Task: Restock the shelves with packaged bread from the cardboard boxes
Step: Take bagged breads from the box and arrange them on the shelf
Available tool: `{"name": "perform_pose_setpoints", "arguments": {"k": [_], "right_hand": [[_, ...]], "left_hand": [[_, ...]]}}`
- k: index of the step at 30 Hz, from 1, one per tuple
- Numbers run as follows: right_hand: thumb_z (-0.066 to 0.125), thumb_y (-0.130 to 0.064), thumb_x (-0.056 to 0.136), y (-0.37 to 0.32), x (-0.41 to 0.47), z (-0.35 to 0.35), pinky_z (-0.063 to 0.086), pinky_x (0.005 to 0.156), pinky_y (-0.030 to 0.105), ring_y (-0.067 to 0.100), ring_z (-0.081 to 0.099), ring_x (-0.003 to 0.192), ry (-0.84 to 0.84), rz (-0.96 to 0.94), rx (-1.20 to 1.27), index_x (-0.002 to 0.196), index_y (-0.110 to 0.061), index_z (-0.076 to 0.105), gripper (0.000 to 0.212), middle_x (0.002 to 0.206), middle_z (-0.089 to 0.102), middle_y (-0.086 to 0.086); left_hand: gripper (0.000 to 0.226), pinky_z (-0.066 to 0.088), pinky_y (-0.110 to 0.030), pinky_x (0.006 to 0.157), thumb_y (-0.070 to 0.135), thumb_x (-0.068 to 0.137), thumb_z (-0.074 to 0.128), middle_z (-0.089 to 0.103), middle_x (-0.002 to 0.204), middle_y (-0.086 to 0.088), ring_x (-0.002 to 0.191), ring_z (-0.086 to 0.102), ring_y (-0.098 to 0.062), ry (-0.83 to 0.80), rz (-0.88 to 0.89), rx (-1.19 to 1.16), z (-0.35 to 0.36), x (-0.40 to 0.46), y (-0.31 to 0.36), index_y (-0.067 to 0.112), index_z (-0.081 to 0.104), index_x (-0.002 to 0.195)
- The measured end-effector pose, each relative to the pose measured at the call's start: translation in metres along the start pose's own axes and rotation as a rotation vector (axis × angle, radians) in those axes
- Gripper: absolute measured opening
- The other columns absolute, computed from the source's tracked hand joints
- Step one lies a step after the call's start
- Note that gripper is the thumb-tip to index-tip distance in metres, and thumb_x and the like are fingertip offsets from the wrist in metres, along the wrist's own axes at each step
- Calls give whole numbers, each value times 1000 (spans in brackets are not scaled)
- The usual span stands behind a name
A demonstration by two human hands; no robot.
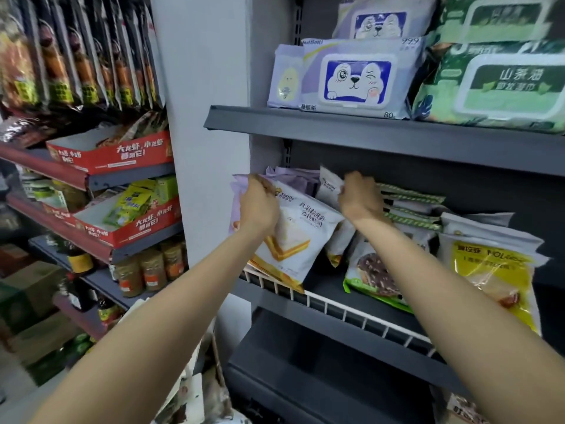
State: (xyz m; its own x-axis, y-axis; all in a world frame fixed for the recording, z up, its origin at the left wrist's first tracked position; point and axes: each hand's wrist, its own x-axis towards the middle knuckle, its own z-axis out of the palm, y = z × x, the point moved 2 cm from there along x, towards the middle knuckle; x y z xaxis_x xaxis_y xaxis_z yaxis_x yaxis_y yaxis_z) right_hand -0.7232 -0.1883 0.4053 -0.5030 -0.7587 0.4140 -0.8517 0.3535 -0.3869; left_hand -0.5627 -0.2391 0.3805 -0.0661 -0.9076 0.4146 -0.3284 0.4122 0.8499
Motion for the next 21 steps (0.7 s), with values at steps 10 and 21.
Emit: {"name": "perform_pose_setpoints", "arguments": {"k": [10,21], "right_hand": [[44,-5,92,-8,55,36,34,106,38,32,46,129,-178,-182,-192,134,-25,50,48,139,49,16],[38,-3,95,-6,60,44,47,89,40,39,57,114,-65,-300,-372,125,-5,53,34,124,58,23]], "left_hand": [[15,41,-29,82,1,92,36,60,104,-14,93,52,-23,-118,-1,23,-1,13,-5,11,45,96],[12,44,-39,93,14,94,38,62,112,-11,106,55,-31,-139,-57,29,-6,13,-7,19,49,93]]}}
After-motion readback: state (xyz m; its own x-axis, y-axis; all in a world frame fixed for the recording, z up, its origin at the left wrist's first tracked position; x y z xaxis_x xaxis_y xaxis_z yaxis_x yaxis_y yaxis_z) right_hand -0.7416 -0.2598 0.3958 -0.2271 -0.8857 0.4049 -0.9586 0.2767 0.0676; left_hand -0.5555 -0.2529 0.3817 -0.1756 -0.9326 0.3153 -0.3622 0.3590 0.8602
